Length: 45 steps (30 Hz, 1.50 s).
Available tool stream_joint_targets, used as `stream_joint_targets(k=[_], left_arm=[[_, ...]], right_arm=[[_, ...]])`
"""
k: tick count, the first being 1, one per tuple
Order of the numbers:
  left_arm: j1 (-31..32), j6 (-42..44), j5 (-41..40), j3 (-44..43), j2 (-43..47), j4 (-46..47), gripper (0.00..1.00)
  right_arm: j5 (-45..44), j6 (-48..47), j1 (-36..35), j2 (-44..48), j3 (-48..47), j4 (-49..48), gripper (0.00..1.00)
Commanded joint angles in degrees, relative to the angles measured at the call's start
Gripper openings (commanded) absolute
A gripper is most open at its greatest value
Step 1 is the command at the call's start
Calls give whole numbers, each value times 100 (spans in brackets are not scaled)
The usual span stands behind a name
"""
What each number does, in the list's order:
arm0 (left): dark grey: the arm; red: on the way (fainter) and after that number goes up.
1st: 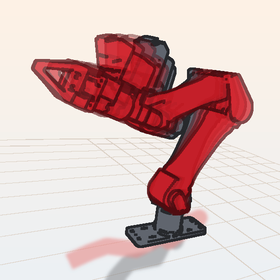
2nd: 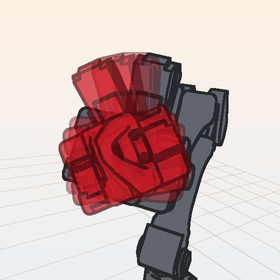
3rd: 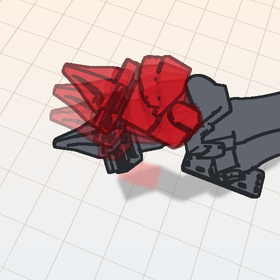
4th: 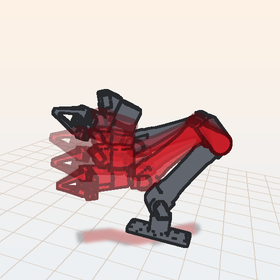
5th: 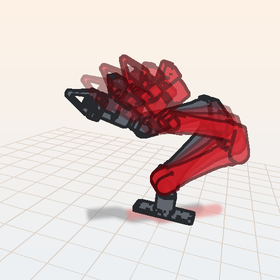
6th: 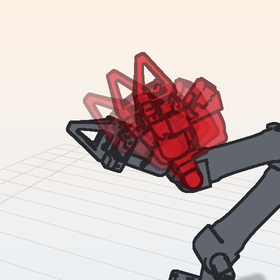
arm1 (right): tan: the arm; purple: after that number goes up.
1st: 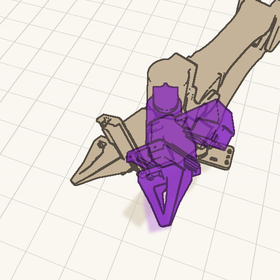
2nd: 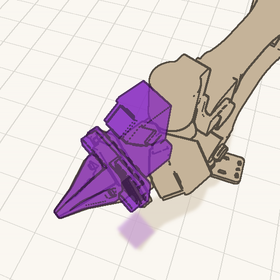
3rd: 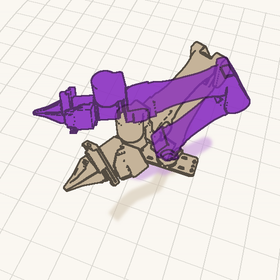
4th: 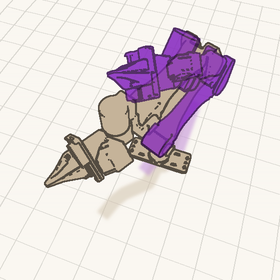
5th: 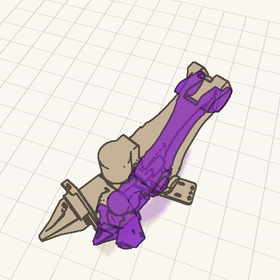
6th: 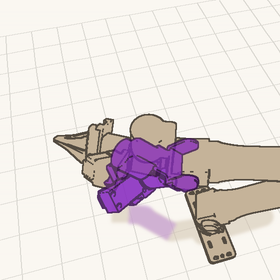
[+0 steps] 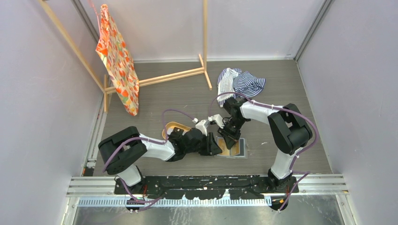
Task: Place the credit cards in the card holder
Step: Insert the credit card into the card holder, then turn over the card slot in the card holder.
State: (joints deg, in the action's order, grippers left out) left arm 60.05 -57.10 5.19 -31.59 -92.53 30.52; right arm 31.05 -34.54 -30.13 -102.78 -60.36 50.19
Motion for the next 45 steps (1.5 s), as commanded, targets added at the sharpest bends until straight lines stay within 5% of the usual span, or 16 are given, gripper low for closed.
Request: stream_joint_targets(k=[1, 14, 25, 31, 38, 45], left_arm=[[23, -46, 68, -140, 76, 279, 40], [23, -115, 176, -163, -13, 507, 26], [19, -66, 271, -420, -37, 336, 25], [24, 46, 459, -682, -101, 231, 29], [21, 53, 597, -907, -423, 267, 31], [15, 19, 564, -911, -576, 286, 30]], right_arm=[[-55, -26, 32, -49, -108, 50, 11], [531, -141, 245, 352, -195, 299, 23], [1289, -531, 806, 698, -290, 845, 28], [1677, 127, 1259, 630, -421, 845, 34], [2494, 999, 1728, 542, -253, 634, 56], [2299, 1380, 1727, 180, -308, 456, 58]])
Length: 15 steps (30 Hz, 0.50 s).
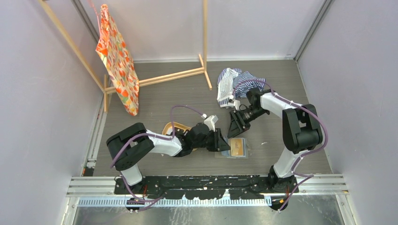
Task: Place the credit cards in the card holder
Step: Turn over the card slot in the card holder.
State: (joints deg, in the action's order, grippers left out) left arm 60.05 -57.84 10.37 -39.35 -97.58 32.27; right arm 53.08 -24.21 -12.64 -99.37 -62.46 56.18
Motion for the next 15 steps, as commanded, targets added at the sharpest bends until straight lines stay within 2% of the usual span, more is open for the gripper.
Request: stream_joint_targets(k=[1, 15], left_arm=[[13, 90, 52, -126, -83, 125, 30], [15, 47, 171, -233, -299, 236, 30]], right_arm=[[71, 365, -30, -191, -104, -145, 58], [-641, 706, -351, -273, -116, -448, 57]])
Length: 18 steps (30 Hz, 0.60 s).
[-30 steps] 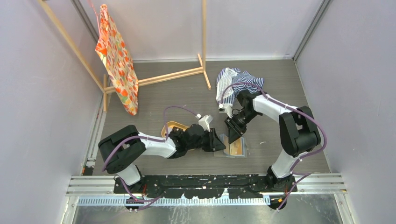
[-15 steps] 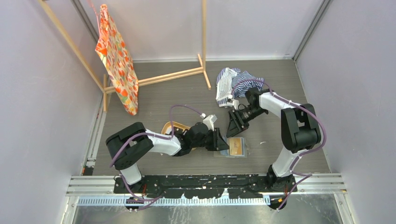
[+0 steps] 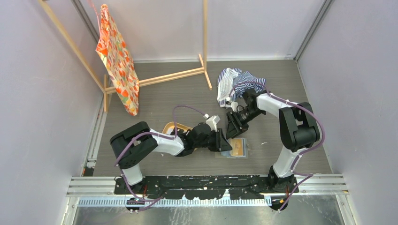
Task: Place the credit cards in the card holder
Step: Turn over the card slot in the card holder.
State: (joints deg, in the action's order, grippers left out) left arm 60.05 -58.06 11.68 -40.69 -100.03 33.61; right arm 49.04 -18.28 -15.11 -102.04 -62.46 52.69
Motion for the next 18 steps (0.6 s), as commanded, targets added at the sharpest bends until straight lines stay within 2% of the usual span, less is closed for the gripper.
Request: stream_joint_targets(k=[1, 9, 18], left_arm=[[11, 63, 25, -91, -52, 101, 30], [-11, 29, -1, 43, 24, 150, 30], [-120, -227, 105, 423, 22, 764, 28]], right_arm=[[-287, 119, -110, -16, -125, -93, 57], [-482, 85, -76, 6, -148, -43, 54], [-603, 97, 7, -51, -156, -56, 52]])
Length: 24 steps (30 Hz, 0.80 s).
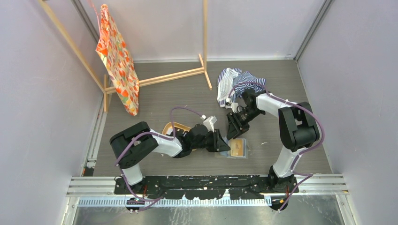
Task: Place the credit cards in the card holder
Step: Turn over the card slot in the card holder.
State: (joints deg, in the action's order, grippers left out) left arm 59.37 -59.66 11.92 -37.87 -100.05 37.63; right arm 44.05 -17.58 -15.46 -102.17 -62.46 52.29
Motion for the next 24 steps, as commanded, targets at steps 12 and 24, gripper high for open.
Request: stream_joint_targets(k=[12, 24], left_arm=[[-110, -273, 255, 245, -176, 882, 26], [-117, -403, 452, 140, -422, 1164, 23]], right_arm=[[296, 36, 248, -39, -177, 47, 53], [606, 824, 645, -58, 69, -578, 56]])
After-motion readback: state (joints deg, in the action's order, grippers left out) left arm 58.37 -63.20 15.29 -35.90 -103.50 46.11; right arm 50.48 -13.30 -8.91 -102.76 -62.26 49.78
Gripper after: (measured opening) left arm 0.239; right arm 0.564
